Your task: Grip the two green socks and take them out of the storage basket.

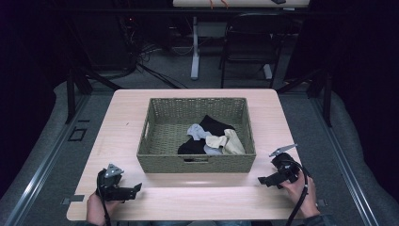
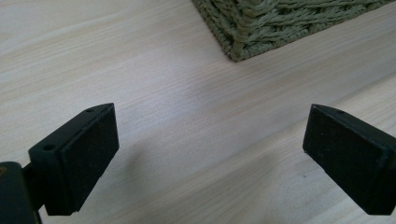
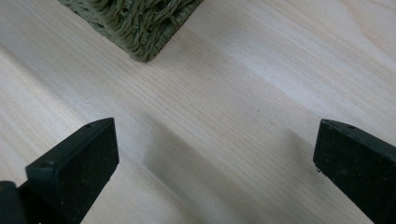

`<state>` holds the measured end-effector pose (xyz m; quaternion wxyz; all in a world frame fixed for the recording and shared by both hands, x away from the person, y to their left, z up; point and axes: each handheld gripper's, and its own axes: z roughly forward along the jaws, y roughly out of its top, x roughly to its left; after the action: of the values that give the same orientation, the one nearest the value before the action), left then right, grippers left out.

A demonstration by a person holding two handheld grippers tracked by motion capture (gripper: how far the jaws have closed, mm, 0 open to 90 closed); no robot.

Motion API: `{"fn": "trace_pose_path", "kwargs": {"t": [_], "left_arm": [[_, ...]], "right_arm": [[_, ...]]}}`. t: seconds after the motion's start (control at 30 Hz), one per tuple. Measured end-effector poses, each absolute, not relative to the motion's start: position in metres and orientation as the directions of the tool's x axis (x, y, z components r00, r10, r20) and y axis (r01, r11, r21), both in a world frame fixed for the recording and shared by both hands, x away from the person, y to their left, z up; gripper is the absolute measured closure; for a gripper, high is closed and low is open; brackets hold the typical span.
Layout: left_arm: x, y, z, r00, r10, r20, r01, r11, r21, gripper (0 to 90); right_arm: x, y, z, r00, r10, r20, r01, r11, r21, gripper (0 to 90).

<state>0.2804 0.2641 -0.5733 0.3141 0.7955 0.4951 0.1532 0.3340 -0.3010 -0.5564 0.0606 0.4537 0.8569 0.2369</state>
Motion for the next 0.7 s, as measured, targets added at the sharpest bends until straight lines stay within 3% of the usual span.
{"fn": "trace_pose_path", "kwargs": {"t": [0.43, 0.7], "left_arm": [[0.278, 0.269, -0.572, 0.451, 0.889, -0.082, 0.690, -0.288, 0.664, 2.7], [0.279, 0.270, -0.573, 0.449, 0.889, -0.085, 0.691, -0.286, 0.664, 2.5]], "right_arm": [[0.332, -0.298, -0.522, -0.622, 0.783, -0.001, 0.677, 0.538, 0.502, 3.4], [0.333, -0.303, -0.502, -0.595, 0.804, 0.011, 0.700, 0.510, 0.500, 0.0]]}}
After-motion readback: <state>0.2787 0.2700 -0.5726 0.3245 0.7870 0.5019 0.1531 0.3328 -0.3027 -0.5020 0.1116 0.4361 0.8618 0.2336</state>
